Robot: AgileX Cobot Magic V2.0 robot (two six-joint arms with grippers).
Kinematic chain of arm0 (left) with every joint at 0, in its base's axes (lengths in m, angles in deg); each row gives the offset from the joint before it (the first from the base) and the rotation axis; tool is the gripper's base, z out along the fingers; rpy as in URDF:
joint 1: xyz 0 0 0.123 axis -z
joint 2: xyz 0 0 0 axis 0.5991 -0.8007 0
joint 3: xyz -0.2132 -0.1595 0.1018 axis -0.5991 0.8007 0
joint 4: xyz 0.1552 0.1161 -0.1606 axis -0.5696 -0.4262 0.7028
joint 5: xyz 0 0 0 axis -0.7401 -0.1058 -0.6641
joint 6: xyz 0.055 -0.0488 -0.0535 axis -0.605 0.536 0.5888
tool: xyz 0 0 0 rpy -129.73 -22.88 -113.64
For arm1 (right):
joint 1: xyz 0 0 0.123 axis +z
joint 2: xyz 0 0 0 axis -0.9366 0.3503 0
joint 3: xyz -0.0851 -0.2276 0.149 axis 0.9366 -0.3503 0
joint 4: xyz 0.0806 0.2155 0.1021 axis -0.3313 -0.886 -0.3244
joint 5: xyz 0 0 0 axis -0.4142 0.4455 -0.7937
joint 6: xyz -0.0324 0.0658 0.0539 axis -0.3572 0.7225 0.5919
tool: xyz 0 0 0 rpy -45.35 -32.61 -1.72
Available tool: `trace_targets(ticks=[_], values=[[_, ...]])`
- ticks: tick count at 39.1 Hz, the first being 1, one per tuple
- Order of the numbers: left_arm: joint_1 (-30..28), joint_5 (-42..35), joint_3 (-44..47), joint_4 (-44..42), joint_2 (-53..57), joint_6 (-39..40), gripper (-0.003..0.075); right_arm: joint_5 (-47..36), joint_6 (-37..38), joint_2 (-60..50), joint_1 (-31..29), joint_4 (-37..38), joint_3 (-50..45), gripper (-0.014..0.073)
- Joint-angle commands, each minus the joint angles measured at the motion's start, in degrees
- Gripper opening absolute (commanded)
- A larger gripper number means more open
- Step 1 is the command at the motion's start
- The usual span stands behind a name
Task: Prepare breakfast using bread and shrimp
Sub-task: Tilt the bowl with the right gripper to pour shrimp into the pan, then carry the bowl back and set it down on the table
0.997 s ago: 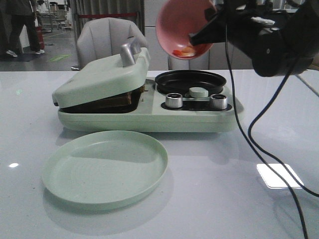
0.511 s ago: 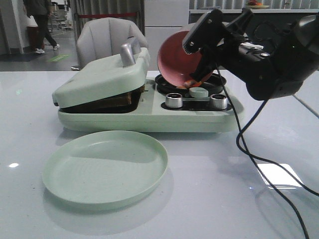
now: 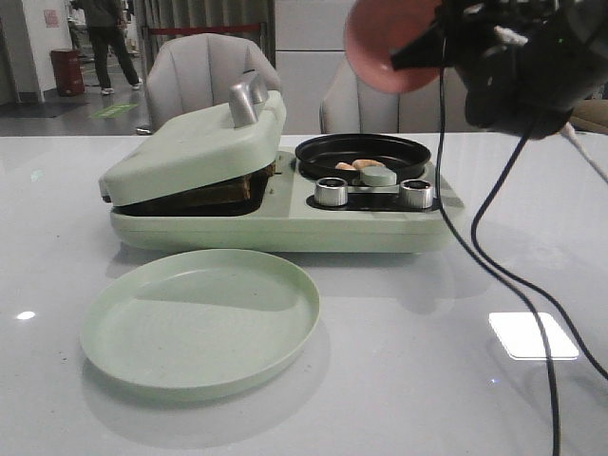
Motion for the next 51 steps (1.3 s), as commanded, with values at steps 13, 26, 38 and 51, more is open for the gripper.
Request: trace_targets(ticks=[13, 26, 38, 51], values=[[0.25, -4.79, -1.56, 0.56, -0.49, 0.64, 0.0114, 39.55, 14.93, -26.67, -0.34, 0.86, 0.71, 0.0137], [0.25, -4.79, -1.56, 0.56, -0.49, 0.64, 0.0114, 72.20, 14.93, -39.55, -5.20, 0.86, 0.66, 0.0137], [0.25, -4.79, -1.56, 0.56, -0.49, 0.64, 0.0114, 92.64, 13.98, -41.57, -11.66, 5.47, 0.32, 0.0137], [0.25, -4.79, -1.56, 0.56, -0.49, 0.64, 0.0114, 106.36, 13.86, -36.76, -20.04, 10.31, 0.27, 0.0137]])
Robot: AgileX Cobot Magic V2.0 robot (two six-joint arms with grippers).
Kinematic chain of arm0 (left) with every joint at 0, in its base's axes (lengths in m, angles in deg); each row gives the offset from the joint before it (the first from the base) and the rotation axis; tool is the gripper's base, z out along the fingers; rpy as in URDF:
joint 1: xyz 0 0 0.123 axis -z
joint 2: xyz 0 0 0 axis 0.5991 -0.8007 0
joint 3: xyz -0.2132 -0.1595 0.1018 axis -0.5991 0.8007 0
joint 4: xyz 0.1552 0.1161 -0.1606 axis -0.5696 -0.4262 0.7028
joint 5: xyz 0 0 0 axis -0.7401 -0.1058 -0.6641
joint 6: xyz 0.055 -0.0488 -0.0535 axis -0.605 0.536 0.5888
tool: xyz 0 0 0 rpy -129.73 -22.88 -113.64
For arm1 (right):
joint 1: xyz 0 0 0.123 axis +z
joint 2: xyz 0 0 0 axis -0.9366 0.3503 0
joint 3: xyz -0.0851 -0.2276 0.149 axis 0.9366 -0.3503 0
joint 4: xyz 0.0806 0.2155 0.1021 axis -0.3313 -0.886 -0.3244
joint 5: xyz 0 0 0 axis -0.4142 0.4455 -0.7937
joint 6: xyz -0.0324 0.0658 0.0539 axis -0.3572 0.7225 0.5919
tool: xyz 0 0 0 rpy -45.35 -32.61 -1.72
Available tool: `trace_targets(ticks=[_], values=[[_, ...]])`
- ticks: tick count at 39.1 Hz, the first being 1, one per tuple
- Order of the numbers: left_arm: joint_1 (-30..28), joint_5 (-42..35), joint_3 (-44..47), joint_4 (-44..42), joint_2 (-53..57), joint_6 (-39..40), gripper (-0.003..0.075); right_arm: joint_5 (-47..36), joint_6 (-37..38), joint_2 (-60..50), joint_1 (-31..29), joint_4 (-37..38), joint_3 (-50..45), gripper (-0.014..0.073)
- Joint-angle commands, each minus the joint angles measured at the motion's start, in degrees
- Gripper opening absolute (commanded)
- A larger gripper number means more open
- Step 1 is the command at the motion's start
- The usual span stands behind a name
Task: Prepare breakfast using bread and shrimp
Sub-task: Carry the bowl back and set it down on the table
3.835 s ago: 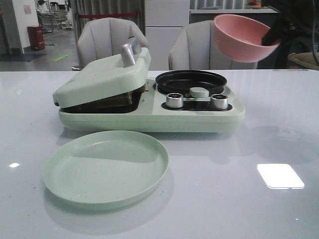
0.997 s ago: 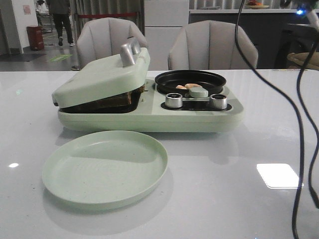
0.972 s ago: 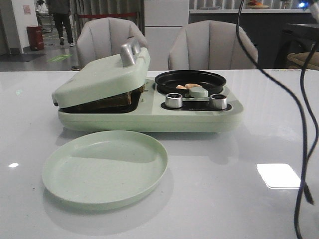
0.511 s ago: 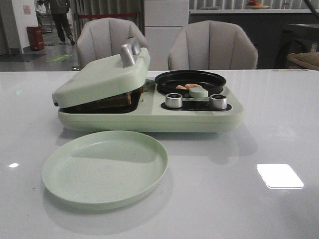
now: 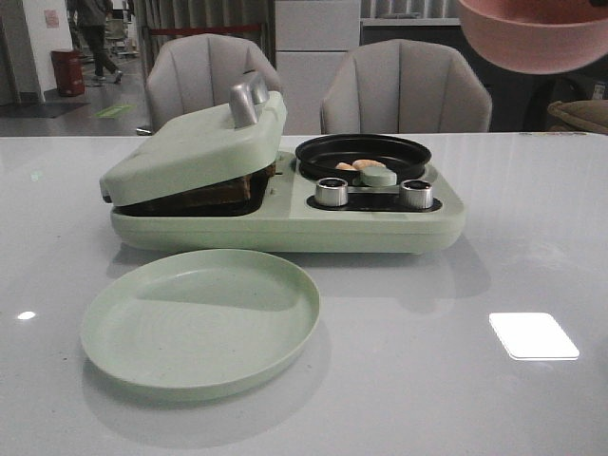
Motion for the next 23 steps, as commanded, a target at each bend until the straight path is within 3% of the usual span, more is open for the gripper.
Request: trace_targets(ticks=[1, 8, 23], values=[[0.25, -4.79, -1.56, 0.56, -0.49, 0.64, 0.0114, 1.82, -0.34, 0.79, -3.39, -1.83, 1.67, 0.0137], [0.25, -4.79, -1.56, 0.56, -0.49, 0.64, 0.0114, 7.23, -0.34, 8.16, -6.98, -7.94, 1.67, 0.0137], [0.25, -4.79, -1.56, 0.56, -0.49, 0.64, 0.0114, 4.88, -0.39, 16.76, -7.26, -7.54, 1.67, 0.0137]])
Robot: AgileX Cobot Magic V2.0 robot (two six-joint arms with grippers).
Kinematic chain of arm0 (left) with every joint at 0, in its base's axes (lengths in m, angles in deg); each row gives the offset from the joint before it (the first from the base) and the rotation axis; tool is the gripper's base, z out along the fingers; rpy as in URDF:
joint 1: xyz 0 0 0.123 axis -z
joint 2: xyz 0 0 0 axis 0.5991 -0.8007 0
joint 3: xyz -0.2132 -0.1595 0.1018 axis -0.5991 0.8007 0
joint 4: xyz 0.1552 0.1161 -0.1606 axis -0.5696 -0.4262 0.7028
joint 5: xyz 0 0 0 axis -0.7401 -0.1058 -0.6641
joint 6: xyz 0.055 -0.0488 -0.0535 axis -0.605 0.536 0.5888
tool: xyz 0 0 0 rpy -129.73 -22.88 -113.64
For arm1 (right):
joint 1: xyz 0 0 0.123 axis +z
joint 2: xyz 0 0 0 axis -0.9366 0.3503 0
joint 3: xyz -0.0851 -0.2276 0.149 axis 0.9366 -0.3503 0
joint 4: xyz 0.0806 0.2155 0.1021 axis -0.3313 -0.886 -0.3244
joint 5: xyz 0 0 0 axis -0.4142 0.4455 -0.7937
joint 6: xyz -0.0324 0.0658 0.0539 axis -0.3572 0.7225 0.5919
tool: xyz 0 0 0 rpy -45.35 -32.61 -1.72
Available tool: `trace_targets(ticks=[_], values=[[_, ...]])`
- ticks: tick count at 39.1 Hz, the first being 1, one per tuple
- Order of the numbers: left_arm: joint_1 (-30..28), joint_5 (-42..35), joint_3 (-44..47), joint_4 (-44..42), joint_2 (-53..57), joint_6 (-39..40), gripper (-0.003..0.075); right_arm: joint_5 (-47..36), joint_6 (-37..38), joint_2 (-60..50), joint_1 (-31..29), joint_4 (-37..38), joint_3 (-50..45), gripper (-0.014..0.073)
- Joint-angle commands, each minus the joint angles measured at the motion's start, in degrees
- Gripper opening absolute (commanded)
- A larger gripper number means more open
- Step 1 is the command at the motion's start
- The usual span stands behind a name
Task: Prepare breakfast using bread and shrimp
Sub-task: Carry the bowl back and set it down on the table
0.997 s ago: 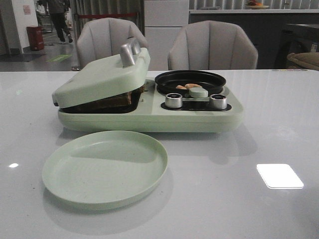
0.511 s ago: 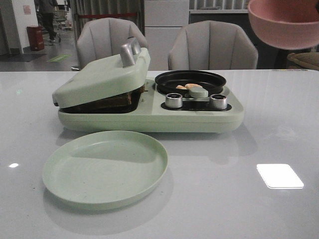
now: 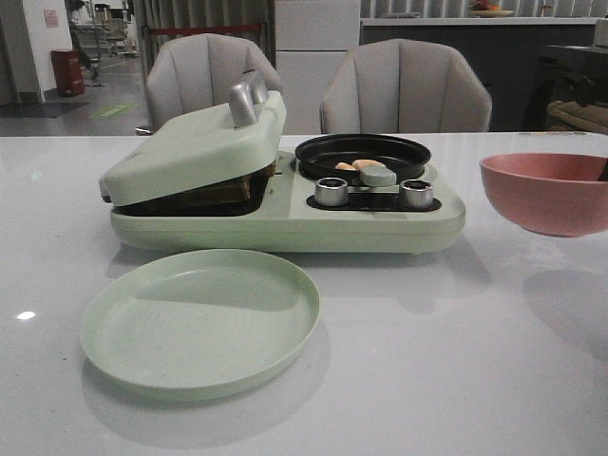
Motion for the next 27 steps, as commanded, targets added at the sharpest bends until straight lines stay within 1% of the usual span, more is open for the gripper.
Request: trace_targets(ticks=[1, 15, 23, 27], values=[[0.25, -4.79, -1.56, 0.56, -0.49, 0.64, 0.0114, -3.73, -0.39, -2.11, -0.25, -0.69, 1.67, 0.0137], [0.25, -4.79, -1.56, 0.56, -0.49, 0.64, 0.0114, -8.94, -0.39, 0.21, -0.25, -0.42, 1.60, 0.0146], [0.25, -4.79, -1.56, 0.56, -0.49, 0.64, 0.0114, -12.18, -0.39, 0.64, -0.25, -0.42, 1.60, 0.0241], [0.25, -4.79, -1.56, 0.56, -0.49, 0.64, 0.0114, -12.55, -0.39, 1.08, -0.25, -0.42, 1.60, 0.0262]])
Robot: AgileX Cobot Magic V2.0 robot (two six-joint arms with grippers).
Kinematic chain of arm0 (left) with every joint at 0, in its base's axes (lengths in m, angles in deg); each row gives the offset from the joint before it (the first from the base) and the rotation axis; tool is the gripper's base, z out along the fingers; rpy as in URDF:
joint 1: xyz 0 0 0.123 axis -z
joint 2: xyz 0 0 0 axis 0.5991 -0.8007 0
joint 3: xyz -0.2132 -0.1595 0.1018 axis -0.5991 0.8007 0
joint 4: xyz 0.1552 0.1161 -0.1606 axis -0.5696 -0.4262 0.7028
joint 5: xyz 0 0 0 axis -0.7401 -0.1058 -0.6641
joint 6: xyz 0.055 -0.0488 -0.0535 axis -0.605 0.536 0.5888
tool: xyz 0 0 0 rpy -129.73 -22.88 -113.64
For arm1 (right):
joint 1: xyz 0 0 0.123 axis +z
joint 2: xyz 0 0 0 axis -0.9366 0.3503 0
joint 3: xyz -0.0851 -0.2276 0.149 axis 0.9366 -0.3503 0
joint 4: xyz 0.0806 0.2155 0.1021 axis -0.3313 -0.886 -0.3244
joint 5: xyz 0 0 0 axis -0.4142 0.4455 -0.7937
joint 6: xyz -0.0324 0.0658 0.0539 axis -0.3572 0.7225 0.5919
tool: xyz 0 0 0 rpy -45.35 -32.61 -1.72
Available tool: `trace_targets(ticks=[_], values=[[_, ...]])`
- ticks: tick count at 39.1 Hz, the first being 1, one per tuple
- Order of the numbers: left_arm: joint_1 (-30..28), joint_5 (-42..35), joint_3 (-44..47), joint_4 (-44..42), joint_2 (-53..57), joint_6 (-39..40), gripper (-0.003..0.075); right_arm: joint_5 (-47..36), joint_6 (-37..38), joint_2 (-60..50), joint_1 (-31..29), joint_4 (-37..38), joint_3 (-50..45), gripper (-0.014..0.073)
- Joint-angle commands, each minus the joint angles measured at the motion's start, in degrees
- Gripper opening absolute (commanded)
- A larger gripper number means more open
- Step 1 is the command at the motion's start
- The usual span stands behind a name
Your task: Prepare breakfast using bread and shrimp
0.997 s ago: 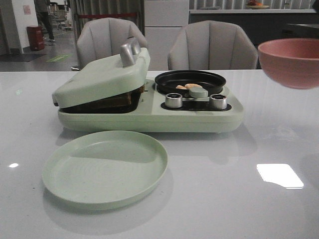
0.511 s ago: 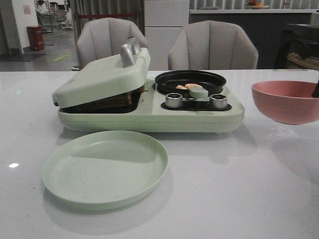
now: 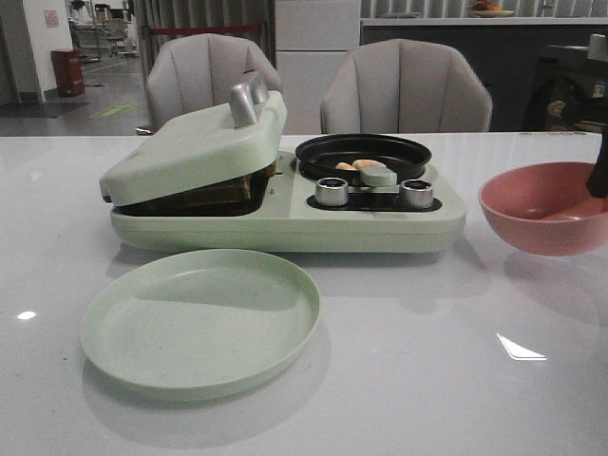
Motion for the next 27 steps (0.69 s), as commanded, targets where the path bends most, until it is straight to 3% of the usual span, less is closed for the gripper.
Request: trace_targets(ticks=[1, 6, 15, 27], values=[[0.25, -4.79, -1.56, 0.56, -0.49, 0.64, 0.0114, -2.68, -0.39, -2.37, -0.25, -0.63, 1.60, 0.0267], [0.25, -4.79, -1.56, 0.56, -0.49, 0.64, 0.0114, -2.75, -0.39, -2.16, -0.25, -0.05, 1.60, 0.0312], [0.25, -4.79, -1.56, 0.56, -0.49, 0.64, 0.0114, -1.38, -0.33, -2.47, -0.25, 5.19, 2.35, 0.0488], [0.25, -4.79, -1.56, 0.56, -0.49, 0.64, 0.0114, -4.70, -1.22, -14.29, 0.21, 5.91, 1.52, 0.0496]])
